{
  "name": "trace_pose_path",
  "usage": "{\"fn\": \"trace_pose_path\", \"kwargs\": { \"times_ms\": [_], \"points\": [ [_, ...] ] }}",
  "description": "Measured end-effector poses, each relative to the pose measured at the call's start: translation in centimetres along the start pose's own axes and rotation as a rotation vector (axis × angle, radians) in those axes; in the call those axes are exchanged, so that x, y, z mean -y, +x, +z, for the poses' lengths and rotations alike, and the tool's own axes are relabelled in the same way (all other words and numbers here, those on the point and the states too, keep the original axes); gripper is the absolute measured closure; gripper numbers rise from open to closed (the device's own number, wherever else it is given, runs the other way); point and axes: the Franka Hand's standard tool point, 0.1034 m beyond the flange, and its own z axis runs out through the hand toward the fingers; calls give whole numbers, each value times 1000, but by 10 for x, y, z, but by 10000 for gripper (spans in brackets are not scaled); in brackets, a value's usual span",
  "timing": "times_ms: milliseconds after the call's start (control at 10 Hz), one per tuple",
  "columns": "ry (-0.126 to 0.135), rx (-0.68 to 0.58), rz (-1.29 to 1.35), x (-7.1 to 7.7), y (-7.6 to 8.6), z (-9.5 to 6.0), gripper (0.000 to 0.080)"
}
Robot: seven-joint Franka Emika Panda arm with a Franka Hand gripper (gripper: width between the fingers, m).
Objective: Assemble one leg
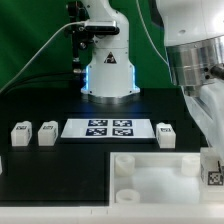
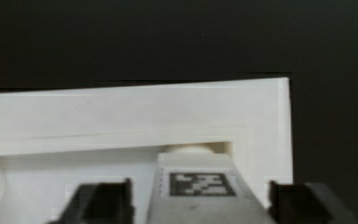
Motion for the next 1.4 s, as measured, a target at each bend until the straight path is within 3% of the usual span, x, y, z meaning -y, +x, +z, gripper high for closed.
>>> {"fn": "trace_pose_path", "kwargs": {
  "times_ms": [100, 200, 300, 600, 700, 800, 1000, 1300, 1400],
  "points": [
    [-5, 0, -64, -1, 0, 0, 295],
    [-11, 2, -172, 0, 1, -1, 177],
    [-41, -5, -395, -1, 1, -2, 157],
    [-54, -11, -740, -1, 3, -2, 151],
    [-80, -18, -889, -3, 5, -1, 151],
    [-137, -52, -1084, -2, 9, -3, 151],
    [-189, -74, -1394, 4, 9, -7, 151],
    [-183, -71, -1399, 5, 8, -6, 167],
    [-180, -74, -1356, 5, 8, -6, 339]
  ]
}}
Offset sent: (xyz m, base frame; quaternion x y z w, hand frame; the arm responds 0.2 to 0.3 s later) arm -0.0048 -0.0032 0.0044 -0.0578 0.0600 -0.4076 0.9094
